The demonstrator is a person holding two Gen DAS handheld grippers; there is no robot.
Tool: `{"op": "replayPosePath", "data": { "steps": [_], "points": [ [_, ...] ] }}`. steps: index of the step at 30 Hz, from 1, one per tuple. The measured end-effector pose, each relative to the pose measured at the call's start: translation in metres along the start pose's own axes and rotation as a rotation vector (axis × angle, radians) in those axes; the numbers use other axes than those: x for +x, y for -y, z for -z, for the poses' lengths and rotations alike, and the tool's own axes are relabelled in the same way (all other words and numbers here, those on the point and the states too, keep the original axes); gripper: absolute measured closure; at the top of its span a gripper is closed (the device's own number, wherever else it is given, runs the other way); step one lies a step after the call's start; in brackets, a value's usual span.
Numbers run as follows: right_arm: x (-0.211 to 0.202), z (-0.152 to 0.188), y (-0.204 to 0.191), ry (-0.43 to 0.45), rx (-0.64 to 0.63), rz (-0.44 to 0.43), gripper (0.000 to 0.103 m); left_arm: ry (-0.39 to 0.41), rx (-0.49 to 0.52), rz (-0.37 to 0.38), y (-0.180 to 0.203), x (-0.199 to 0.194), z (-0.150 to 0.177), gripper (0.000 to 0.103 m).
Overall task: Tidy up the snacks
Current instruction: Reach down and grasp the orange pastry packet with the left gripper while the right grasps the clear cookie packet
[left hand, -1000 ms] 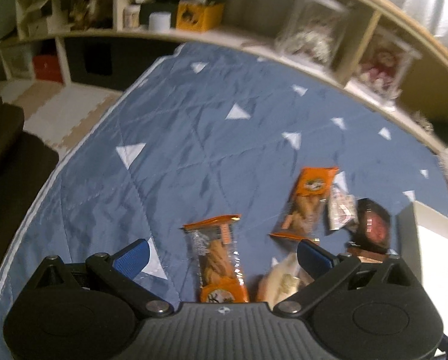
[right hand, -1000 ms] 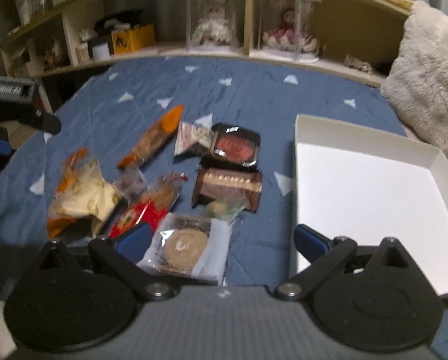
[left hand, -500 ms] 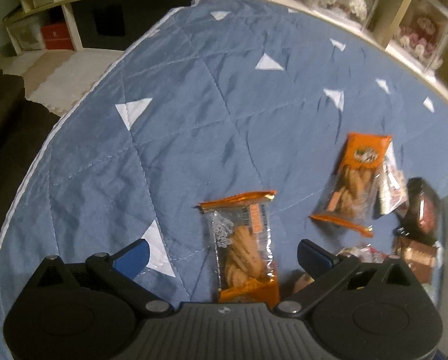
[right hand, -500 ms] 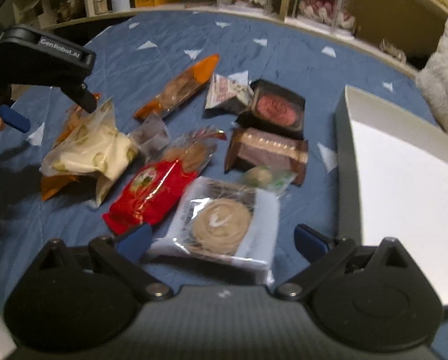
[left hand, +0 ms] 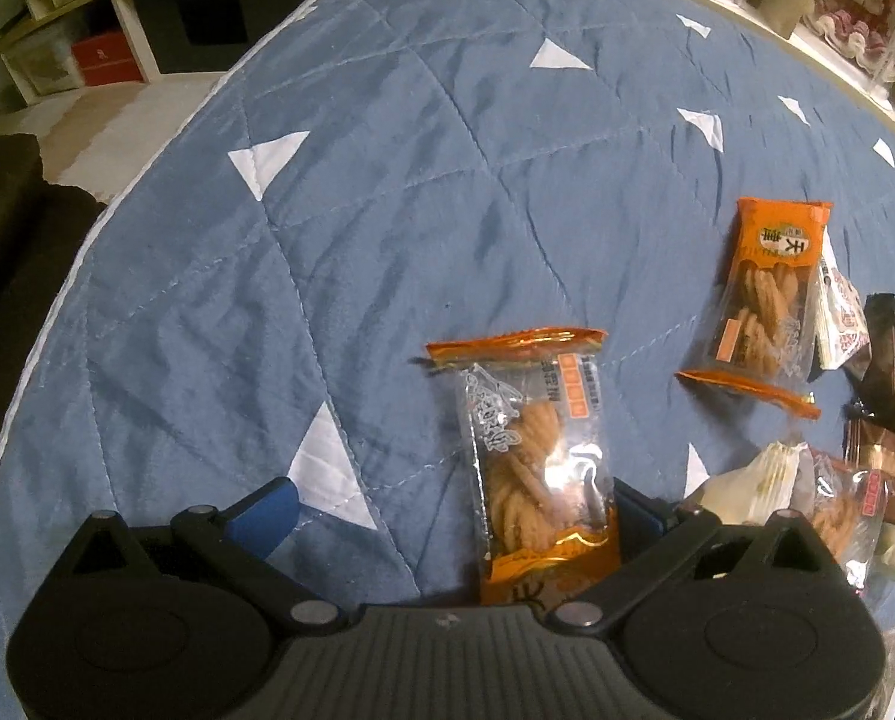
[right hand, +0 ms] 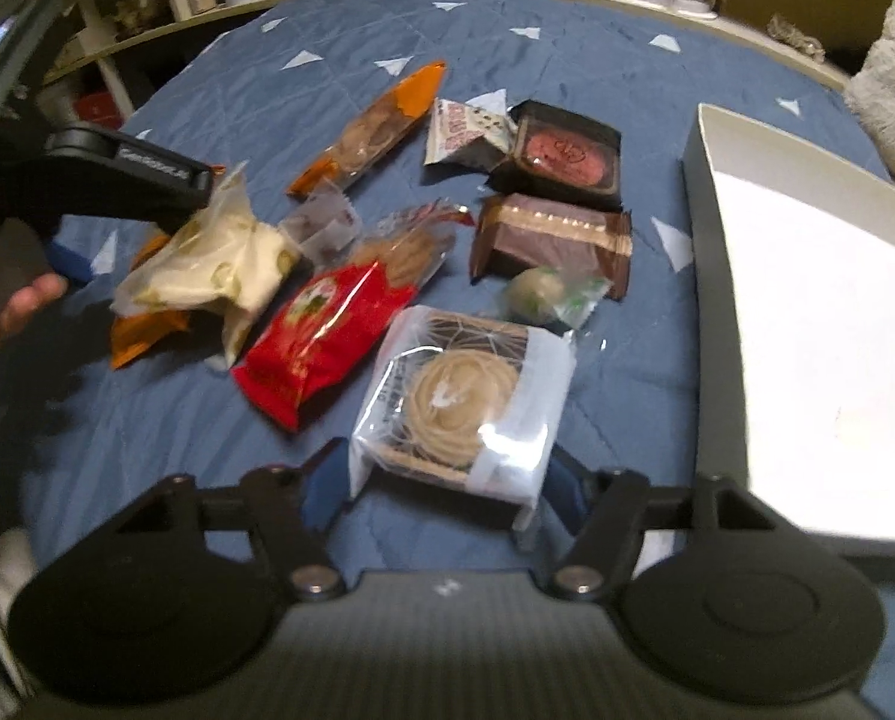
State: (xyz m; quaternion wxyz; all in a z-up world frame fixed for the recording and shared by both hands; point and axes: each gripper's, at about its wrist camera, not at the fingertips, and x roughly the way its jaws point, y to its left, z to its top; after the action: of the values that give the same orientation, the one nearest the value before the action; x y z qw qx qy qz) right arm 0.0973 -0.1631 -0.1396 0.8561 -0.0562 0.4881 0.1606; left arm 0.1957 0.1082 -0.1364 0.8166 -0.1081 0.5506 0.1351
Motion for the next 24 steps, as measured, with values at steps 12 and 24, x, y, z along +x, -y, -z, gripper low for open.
{"op": "replayPosePath", "data": {
  "steps": [12, 24],
  "points": [
    [-0.029, 0.027, 0.01, -0.05, 0.09, -0.124, 0.011, 0.024, -0.017, 0.058, 0.003, -0.011, 0.004, 0.001],
    [0.006, 0.011, 0.011, -0.114, 0.205, -0.102, 0.008, 0.048, 0.132, 0.1, 0.027, -0.021, 0.007, 0.046]
  ]
}}
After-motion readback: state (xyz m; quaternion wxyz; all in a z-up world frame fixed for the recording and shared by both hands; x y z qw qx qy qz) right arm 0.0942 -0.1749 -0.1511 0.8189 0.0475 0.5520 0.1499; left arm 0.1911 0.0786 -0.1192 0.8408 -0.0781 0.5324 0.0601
